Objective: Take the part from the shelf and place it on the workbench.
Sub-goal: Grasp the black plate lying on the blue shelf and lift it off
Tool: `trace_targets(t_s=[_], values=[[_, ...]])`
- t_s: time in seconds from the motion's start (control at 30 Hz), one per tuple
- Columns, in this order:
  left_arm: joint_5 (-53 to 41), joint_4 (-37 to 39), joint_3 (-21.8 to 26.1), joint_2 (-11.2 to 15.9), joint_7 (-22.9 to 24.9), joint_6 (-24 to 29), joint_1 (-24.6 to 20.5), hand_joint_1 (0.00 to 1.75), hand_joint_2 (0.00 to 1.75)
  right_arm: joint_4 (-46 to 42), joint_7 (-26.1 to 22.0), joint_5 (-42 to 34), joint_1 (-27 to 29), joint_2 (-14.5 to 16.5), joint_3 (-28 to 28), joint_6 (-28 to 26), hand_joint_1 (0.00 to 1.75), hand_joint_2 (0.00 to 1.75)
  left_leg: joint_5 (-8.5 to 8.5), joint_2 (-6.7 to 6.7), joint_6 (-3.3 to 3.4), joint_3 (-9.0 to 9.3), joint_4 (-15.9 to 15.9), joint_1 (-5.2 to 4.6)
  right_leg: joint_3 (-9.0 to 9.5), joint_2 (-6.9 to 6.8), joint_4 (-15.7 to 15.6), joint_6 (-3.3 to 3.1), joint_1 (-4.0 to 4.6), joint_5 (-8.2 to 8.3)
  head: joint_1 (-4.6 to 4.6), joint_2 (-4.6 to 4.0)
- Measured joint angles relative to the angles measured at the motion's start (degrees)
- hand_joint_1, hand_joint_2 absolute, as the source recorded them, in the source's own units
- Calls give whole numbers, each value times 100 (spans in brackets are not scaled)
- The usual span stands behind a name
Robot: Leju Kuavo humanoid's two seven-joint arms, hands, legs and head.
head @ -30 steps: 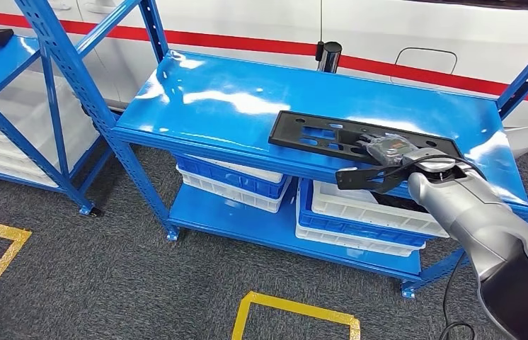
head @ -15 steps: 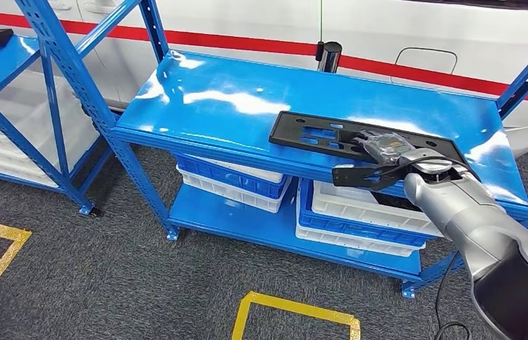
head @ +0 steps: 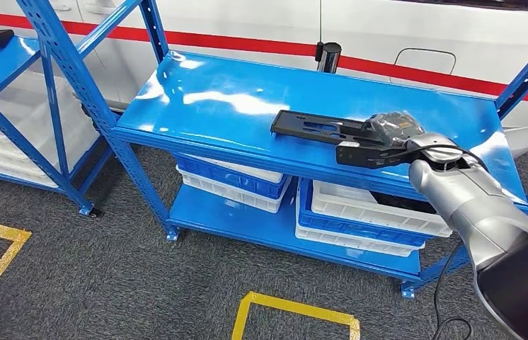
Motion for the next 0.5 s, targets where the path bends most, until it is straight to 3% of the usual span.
trace_targets(t_s=[0.5], values=[[67,0,65,-14,-69,22,0,0,0,1,-16,102,-165,84,-191,-43,175,175,0,-3,0,0,0,0,4,-1,0,13,0,-8,-2,1]])
